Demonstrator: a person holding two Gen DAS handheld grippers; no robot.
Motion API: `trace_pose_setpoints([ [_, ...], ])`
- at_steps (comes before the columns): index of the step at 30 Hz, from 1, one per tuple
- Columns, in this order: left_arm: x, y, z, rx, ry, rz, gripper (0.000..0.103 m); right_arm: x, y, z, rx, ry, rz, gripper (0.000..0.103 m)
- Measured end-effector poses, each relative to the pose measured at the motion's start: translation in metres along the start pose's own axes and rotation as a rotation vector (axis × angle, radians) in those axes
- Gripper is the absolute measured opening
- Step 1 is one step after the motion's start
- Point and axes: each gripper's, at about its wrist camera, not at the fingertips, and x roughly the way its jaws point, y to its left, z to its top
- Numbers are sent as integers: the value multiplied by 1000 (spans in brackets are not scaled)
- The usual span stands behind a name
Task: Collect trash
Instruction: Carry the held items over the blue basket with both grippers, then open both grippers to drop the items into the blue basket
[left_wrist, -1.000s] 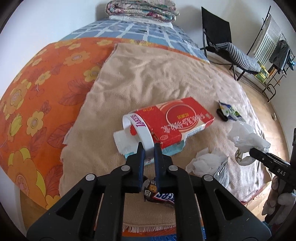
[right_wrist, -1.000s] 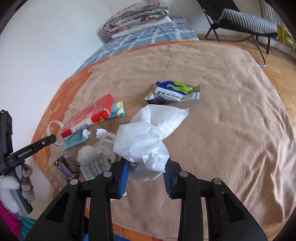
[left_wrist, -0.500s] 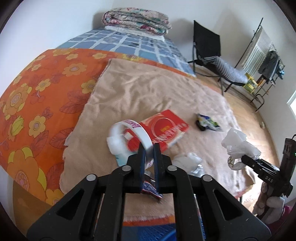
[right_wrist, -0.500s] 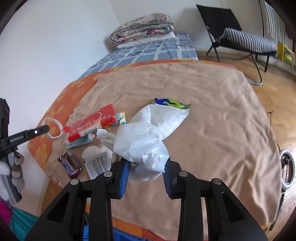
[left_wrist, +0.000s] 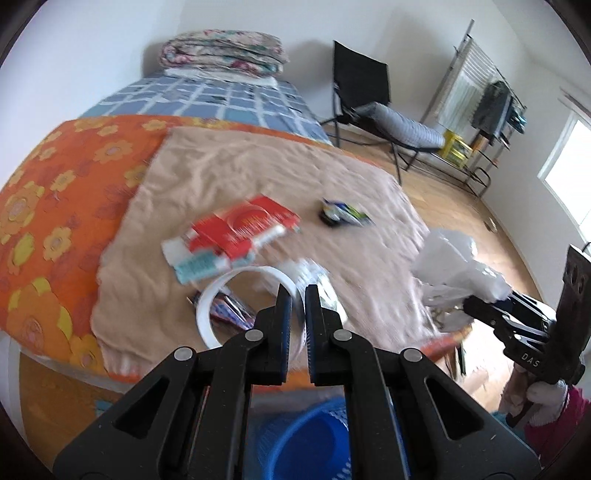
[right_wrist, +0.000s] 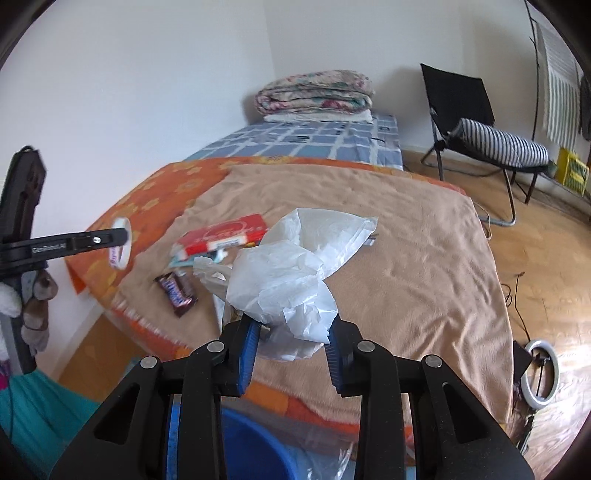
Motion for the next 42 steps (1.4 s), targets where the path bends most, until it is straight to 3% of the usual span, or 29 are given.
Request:
trace_pose_setpoints([
  [10, -1, -47, -64, 119, 112, -63, 5, -25, 19, -55, 40, 132, 91, 30],
  [23, 16, -73, -135, 207, 266, -98, 5, -39, 35, -106, 63, 245, 101, 31],
  [40, 31, -72, -178, 261, 406, -71, 6, -16, 42, -154, 106, 408, 92, 34],
  [41, 32, -72, -179, 264, 410, -68, 9, -15, 43, -156, 103, 412, 89, 34],
  [42, 33, -72, -180, 267, 415, -62, 22, -14, 44, -157, 102, 415, 88, 34],
])
